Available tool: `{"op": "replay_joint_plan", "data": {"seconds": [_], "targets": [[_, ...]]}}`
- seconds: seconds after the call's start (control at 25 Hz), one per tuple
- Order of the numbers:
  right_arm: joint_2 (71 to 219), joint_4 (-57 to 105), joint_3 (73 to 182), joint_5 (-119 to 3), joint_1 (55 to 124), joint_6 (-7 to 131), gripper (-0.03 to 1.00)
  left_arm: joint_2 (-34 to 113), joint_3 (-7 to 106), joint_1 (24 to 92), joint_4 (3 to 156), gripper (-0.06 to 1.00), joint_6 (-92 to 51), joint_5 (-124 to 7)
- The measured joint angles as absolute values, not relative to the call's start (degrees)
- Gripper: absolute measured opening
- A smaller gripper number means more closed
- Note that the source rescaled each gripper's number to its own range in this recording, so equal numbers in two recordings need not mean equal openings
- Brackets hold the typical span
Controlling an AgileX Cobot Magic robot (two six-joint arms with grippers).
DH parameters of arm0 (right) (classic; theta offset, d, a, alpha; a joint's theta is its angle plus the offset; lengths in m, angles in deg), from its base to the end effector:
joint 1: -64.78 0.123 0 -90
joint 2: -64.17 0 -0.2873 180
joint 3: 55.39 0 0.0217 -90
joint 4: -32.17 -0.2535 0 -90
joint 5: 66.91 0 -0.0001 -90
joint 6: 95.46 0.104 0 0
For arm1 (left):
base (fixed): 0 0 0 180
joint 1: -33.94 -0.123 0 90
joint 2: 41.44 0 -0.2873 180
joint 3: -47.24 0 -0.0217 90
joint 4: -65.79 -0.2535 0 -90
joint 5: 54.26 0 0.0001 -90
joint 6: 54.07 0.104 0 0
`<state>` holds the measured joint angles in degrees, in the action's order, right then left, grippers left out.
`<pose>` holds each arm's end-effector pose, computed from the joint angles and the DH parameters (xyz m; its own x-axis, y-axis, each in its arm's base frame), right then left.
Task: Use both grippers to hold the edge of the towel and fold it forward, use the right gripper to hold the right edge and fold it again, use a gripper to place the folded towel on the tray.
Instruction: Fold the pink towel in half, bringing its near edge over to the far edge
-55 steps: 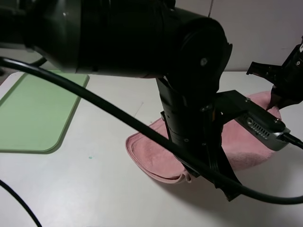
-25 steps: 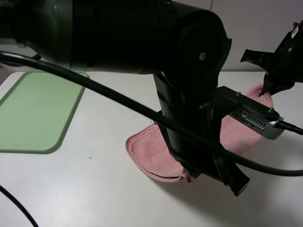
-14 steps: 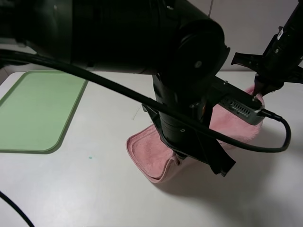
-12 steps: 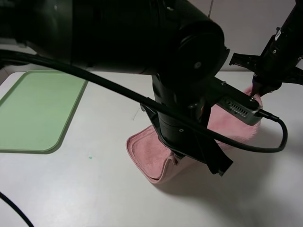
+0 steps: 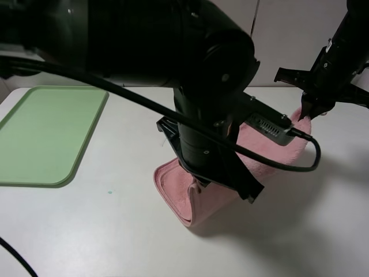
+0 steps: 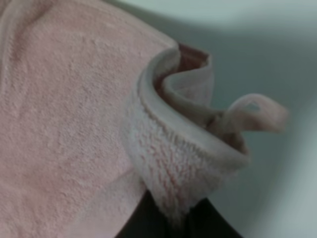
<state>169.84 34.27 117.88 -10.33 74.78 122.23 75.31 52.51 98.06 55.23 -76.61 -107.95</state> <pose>0.3354 0.0559 0.2210 -0.8766 0.4496 -0.1717 0.4406 0.8932 0.0898 0.1885 -0.3534 0.2077 -0.6483 0.7027 -0.2932 0.7203 0.6908 0.0630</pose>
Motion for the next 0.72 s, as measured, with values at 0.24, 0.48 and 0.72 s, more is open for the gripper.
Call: {"op": "replay_joint_plan", "data": {"seconds": [0.24, 0.48, 0.72], "targets": [[171.34, 34.16, 121.25, -8.82, 74.78, 122.23, 0.0, 75.31, 49.69, 97.33, 55.17, 0.0, -78.32, -106.23], [173.85, 34.11, 122.01, -8.11, 74.78, 122.21, 0.0, 75.31, 49.64, 97.12, 55.12, 0.0, -78.88, -105.02], [175.0, 33.24, 122.13, -8.25, 74.78, 122.16, 0.0, 75.31, 49.64, 94.45, 55.17, 0.0, -79.86, -104.75]]}}
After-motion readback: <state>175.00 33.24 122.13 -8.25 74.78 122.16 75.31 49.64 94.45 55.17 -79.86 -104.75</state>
